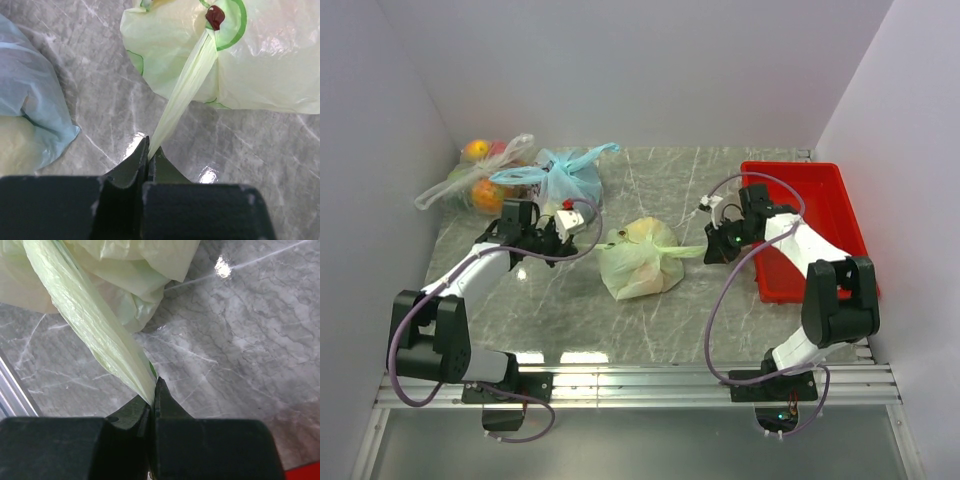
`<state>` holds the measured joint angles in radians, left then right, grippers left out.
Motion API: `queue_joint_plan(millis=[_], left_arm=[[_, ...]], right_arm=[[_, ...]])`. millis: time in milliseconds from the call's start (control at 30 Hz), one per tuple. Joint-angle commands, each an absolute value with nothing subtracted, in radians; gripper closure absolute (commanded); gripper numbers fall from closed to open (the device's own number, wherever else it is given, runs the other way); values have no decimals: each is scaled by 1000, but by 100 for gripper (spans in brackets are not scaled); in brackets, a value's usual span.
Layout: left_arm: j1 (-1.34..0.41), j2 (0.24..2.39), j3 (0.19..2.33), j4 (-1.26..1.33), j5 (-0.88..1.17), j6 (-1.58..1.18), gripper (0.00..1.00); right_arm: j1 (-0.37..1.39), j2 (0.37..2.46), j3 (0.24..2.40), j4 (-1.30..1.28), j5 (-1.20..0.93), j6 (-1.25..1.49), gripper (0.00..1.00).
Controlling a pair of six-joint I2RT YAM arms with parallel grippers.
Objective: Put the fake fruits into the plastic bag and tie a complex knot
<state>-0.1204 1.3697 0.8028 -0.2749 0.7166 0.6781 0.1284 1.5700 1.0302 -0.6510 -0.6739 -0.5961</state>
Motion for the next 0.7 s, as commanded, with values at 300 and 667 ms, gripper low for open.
queue_joint_plan(millis=[300, 667], left_arm=[[-212, 1652, 1307, -209, 313, 551, 100], [-219, 1887, 1514, -183, 325, 552, 100]], right_arm=[[97, 1777, 1587, -784, -348, -502, 100], [97, 1948, 1714, -776, -319, -523, 100]])
